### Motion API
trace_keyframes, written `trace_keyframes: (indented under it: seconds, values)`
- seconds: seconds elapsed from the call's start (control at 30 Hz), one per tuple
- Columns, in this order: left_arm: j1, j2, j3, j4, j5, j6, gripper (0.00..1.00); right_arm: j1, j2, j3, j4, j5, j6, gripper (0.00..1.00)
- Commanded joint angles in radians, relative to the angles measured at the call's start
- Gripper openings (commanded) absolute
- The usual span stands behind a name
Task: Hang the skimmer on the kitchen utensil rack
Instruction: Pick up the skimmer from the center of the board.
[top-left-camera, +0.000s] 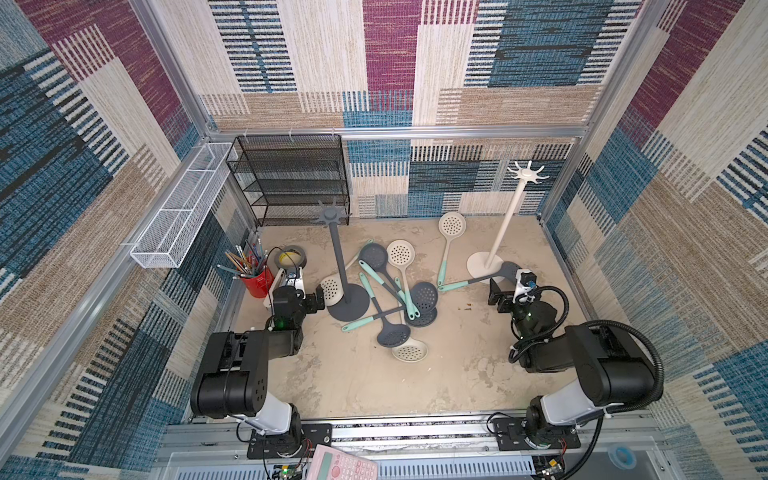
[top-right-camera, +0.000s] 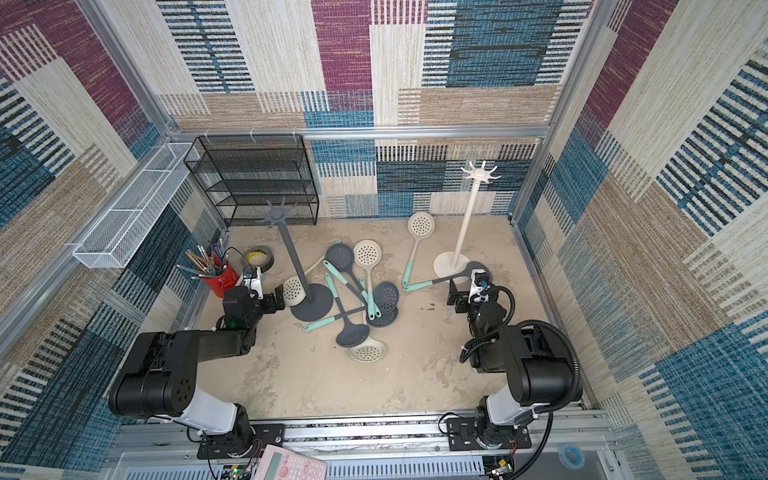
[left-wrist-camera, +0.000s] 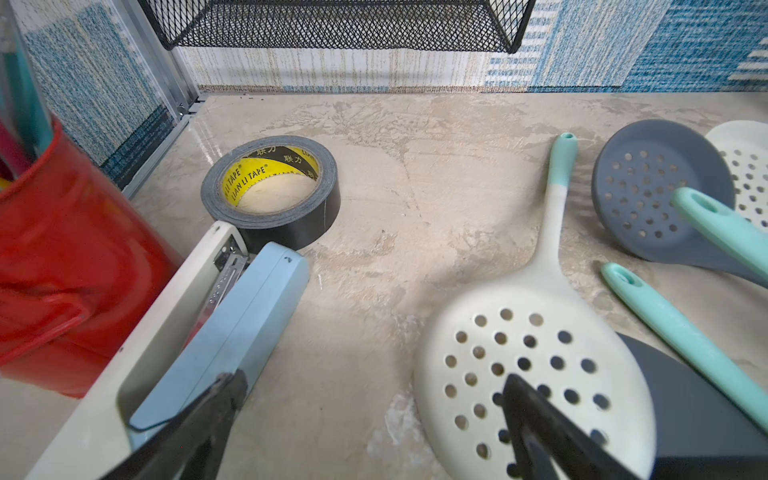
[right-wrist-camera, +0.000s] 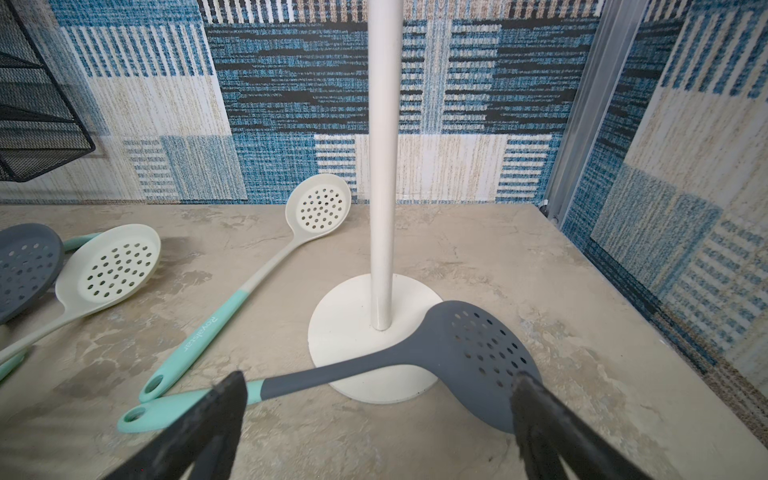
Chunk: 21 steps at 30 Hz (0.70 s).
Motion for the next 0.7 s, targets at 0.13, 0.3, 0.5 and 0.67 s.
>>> trace_keyframes:
  seconds: [0.13, 0.3, 0.5, 0.67]
  values:
    - [0.002, 0.004, 0.008, 0.008, 0.007, 0.012, 1.00, 0.000, 0.000, 0.006, 0.028, 0.012, 0.003, 0.99]
    - [0.002, 0.002, 0.006, 0.011, 0.006, 0.013, 0.96, 0.000, -0.001, 0.004, 0.029, 0.012, 0.003, 0.99]
    - [0.002, -0.002, -0.001, 0.021, 0.006, 0.014, 0.97, 0.000, -0.004, 0.002, 0.030, 0.026, 0.008, 0.99]
    - [0.002, -0.008, -0.003, 0.027, -0.006, 0.012, 0.95, 0.000, -0.008, 0.001, 0.029, 0.039, 0.014, 0.99]
